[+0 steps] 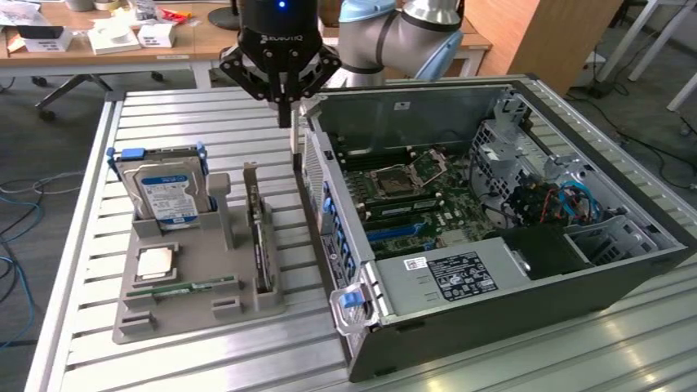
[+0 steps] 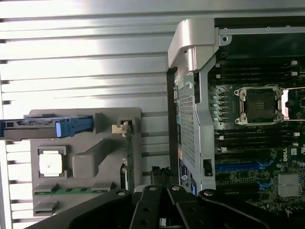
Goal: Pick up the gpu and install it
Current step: 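Reach for the gpu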
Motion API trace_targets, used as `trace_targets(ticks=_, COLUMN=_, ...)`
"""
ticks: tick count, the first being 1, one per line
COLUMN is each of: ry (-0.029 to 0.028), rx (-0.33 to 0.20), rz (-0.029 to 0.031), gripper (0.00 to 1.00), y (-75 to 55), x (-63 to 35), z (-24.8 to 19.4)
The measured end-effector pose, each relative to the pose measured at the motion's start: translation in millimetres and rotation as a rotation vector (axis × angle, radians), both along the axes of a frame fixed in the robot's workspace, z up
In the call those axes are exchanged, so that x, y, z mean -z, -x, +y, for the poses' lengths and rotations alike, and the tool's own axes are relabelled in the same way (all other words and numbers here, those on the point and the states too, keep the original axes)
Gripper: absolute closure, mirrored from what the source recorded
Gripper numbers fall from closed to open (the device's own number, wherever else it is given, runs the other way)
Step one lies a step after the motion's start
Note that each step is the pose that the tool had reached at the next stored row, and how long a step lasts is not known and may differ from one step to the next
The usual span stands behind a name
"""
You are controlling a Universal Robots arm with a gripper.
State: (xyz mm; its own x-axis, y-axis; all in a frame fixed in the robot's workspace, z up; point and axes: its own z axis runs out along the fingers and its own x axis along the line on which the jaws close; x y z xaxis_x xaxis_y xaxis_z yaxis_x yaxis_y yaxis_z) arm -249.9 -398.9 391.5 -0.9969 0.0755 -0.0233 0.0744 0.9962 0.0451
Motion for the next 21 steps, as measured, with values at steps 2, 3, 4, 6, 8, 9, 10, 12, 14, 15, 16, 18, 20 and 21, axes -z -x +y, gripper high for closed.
trace_targets(ticks=2, ry=0.0000, rx=0.000, rz=0.0000, gripper=0.89, y=4.4, x=0.0, z=0.0)
trace_targets(ticks=3, ry=0.0000, rx=0.000, rz=-0.0001, gripper=0.89, y=6.7, x=0.0, z=0.0)
trace_targets(ticks=4, ry=0.0000, rx=0.000, rz=0.0000, gripper=0.89, y=8.9, x=0.0, z=0.0)
trace_targets(ticks=6, ry=0.0000, rx=0.000, rz=-0.0001, gripper=0.89, y=12.2, x=0.0, z=0.0)
trace_targets(ticks=8, ry=0.0000, rx=0.000, rz=0.0000, gripper=0.89, y=12.8, x=0.1, z=0.0)
trace_targets(ticks=9, ry=0.0000, rx=0.000, rz=0.0000, gripper=0.89, y=12.8, x=0.1, z=0.0)
trace_targets(ticks=10, ry=0.0000, rx=0.000, rz=0.0000, gripper=0.89, y=12.8, x=0.0, z=0.0)
trace_targets(ticks=12, ry=0.0000, rx=0.000, rz=0.0000, gripper=0.89, y=12.8, x=0.0, z=0.0)
trace_targets(ticks=14, ry=0.0000, rx=0.000, rz=0.0000, gripper=0.89, y=12.8, x=0.0, z=0.0)
trace_targets(ticks=15, ry=0.0000, rx=0.000, rz=0.0000, gripper=0.89, y=12.8, x=0.0, z=0.0)
trace_targets(ticks=16, ry=0.0000, rx=0.000, rz=-0.0001, gripper=0.89, y=13.4, x=0.1, z=0.0)
trace_targets(ticks=18, ry=0.0000, rx=0.000, rz=0.0000, gripper=0.89, y=15.1, x=0.0, z=0.0)
trace_targets(ticks=20, ry=0.0000, rx=0.000, rz=0.0000, gripper=0.89, y=16.7, x=0.0, z=0.0)
trace_targets(ticks=21, ry=0.0000, rx=0.000, rz=0.0000, gripper=0.89, y=17.6, x=0.1, z=0.0)
